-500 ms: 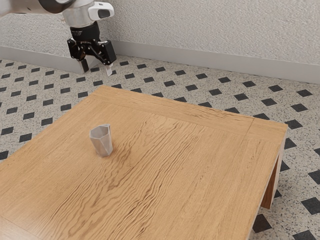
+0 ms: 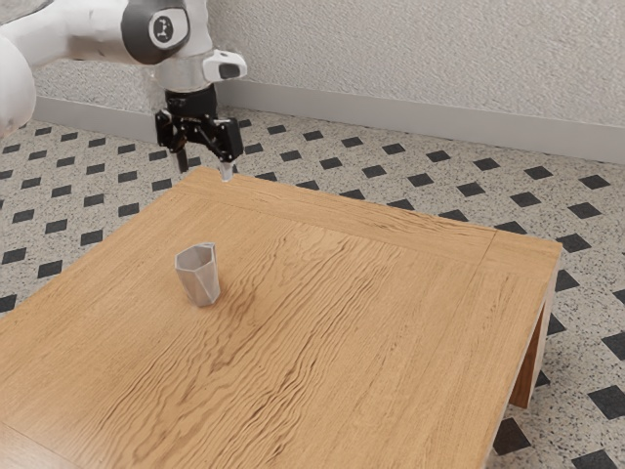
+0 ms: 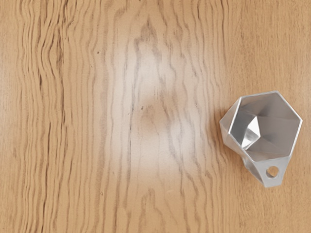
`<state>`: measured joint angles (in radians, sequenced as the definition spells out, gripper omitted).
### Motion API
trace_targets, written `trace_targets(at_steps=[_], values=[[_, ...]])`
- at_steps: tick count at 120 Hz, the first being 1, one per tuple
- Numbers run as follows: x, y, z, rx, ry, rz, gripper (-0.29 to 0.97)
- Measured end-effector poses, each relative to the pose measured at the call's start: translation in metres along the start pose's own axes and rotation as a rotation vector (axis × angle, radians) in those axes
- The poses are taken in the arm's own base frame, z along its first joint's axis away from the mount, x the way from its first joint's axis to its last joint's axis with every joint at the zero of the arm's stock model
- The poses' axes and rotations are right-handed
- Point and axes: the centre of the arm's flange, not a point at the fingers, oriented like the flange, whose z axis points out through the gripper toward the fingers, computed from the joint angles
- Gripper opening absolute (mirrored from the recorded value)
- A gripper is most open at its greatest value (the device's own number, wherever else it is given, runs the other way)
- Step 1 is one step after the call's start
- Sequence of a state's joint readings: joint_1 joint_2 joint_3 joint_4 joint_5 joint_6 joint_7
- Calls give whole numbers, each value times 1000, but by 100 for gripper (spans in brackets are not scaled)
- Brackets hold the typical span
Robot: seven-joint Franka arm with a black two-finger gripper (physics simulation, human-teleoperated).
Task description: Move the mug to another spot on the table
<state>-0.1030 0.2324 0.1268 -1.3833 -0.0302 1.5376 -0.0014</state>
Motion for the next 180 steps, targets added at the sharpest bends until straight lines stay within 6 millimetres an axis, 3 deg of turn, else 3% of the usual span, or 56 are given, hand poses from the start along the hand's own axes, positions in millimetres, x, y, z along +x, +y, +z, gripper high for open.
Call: trace_targets(at_steps=[44, 69, 95, 141, 180], values=[[48, -97, 111, 26, -101, -176, 68], [79, -103, 160, 19, -105, -191, 68], [104, -130, 208, 10, -119, -230, 68], [132, -140, 251, -18, -99, -223, 68], [138, -145, 278, -22, -107, -206, 68]])
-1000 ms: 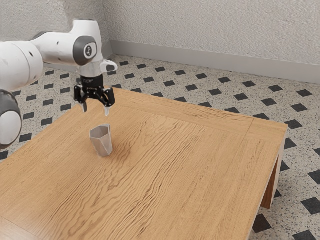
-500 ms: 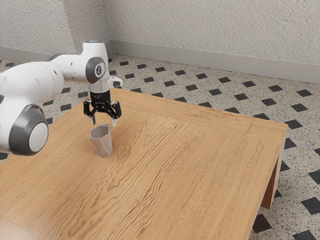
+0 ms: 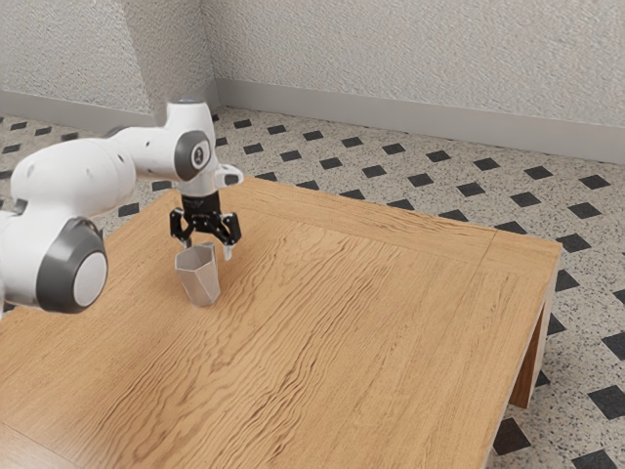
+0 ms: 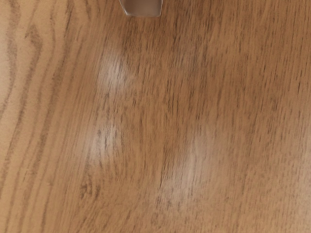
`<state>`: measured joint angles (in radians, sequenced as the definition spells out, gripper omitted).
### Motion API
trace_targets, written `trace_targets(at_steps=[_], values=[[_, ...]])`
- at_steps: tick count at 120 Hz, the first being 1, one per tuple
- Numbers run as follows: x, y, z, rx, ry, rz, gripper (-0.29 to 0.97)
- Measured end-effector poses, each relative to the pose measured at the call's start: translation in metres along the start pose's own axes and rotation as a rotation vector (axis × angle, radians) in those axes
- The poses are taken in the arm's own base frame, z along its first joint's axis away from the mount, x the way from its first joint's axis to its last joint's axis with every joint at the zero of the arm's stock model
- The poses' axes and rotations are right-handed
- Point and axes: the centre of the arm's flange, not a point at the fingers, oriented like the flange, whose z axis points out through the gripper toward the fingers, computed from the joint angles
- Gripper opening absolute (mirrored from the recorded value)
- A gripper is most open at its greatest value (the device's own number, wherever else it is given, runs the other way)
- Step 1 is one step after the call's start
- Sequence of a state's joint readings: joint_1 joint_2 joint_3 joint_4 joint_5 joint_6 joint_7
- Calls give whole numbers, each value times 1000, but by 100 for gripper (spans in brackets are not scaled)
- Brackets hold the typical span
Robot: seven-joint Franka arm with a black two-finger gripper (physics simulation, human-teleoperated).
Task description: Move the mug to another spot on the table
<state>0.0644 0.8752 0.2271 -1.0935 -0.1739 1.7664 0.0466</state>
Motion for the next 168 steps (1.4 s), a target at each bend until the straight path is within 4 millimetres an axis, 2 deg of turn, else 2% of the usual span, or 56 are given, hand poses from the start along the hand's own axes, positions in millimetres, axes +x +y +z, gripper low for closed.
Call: trace_targets(at_steps=[18, 40, 68, 105, 144, 168], values=[[1, 0, 4, 0, 1, 7, 64], [2, -1, 4, -4, 5, 11, 53], [2, -1, 5, -9, 4, 12, 33], [1, 1, 6, -29, -6, 13, 16], [-7, 0, 7, -49, -67, 5, 10], [-15, 0, -11, -47, -123, 9, 6]])
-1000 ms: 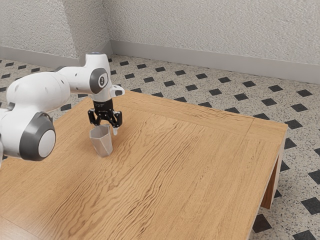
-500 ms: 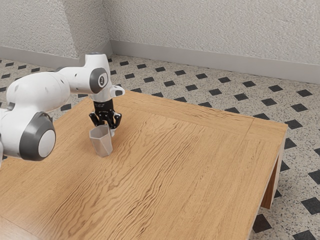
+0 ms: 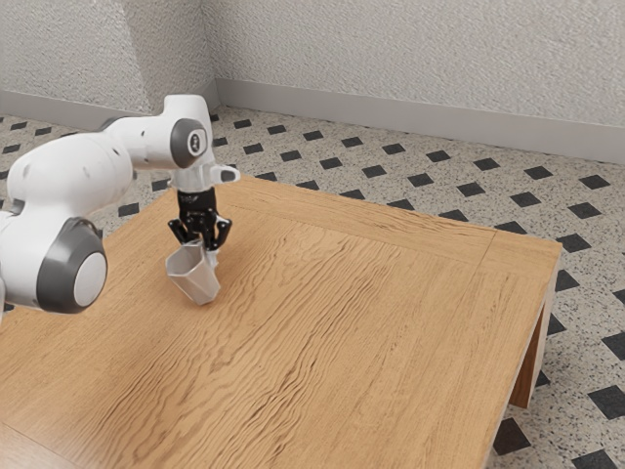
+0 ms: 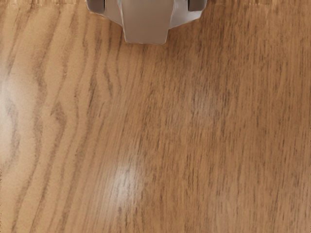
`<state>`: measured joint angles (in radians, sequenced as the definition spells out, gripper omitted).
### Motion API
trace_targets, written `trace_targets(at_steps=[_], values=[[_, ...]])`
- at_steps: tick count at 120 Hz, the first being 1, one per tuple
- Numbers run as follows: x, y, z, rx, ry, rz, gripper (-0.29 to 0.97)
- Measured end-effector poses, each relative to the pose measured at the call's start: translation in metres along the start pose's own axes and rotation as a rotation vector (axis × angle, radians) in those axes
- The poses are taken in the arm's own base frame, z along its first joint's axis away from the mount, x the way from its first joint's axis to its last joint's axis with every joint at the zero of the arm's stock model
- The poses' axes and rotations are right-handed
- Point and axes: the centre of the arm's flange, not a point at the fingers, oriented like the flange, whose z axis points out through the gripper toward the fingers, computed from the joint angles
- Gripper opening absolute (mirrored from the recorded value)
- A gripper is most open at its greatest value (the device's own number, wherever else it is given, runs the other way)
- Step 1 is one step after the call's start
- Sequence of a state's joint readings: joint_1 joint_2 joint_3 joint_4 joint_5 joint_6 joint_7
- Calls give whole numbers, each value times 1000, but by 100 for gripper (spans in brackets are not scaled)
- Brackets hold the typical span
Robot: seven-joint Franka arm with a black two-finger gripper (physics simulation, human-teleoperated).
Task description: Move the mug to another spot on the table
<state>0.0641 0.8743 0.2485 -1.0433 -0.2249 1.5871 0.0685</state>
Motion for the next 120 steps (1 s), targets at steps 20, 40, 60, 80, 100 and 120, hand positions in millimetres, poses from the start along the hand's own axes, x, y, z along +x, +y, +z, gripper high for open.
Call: trace_targets(at_steps=[20, 40, 60, 80, 100, 120], values=[[-11, 1, -1, -18, -78, 0, 6], [-20, 9, 4, -59, -151, 10, 0], [-26, 33, 10, -99, -202, 44, -2], [-32, 73, 17, -113, -235, 86, 0], [-36, 98, 30, -137, -272, 105, 1], [-40, 116, 48, -150, -311, 112, 2]])
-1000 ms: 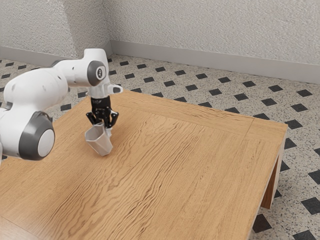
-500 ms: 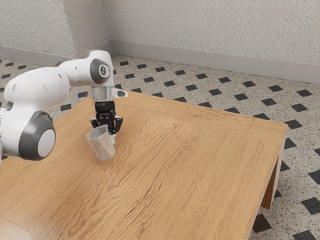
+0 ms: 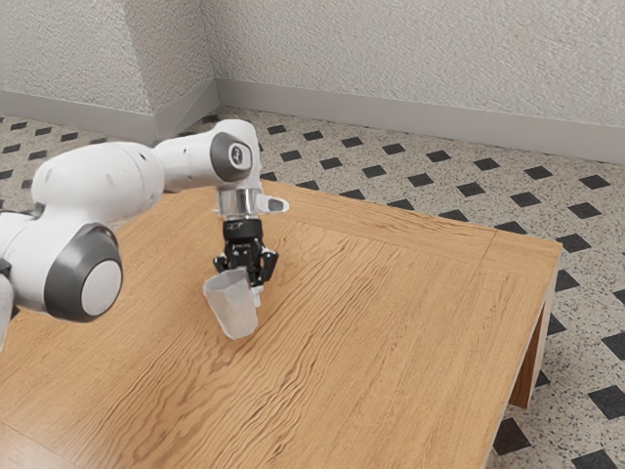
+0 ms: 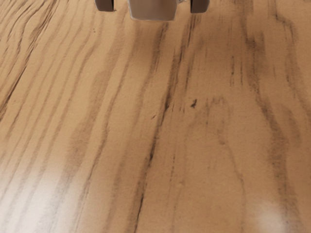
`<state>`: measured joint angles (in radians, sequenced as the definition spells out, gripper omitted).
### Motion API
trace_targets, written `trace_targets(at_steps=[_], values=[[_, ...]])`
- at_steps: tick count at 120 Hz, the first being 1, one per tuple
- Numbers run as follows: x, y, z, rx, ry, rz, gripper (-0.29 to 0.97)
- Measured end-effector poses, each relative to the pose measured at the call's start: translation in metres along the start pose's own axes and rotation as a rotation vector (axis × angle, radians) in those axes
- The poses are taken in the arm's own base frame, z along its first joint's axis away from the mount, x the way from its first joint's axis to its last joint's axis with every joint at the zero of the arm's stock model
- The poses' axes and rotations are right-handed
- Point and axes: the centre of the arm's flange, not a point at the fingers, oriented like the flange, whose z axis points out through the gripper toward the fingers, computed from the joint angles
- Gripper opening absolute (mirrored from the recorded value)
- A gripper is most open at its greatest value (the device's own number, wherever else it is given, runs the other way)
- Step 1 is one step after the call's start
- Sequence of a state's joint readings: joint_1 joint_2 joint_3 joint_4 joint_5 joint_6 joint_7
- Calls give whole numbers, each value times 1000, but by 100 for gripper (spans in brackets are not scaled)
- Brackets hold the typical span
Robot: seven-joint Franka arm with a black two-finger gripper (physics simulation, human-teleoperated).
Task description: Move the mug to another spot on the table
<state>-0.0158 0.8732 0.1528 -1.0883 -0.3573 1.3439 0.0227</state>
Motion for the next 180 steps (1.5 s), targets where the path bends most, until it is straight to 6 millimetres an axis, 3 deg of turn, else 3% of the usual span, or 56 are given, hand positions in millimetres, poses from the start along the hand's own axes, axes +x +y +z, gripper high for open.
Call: trace_targets(at_steps=[32, 83, 101, 127, 180], values=[[6, 7, 23, -10, -29, -13, 8], [-7, 8, 37, 44, -154, -62, 9], [-2, 9, 29, 134, -81, -95, 8], [8, 28, 29, 145, 5, -78, 6], [12, 34, 31, 139, 32, -97, 10]])
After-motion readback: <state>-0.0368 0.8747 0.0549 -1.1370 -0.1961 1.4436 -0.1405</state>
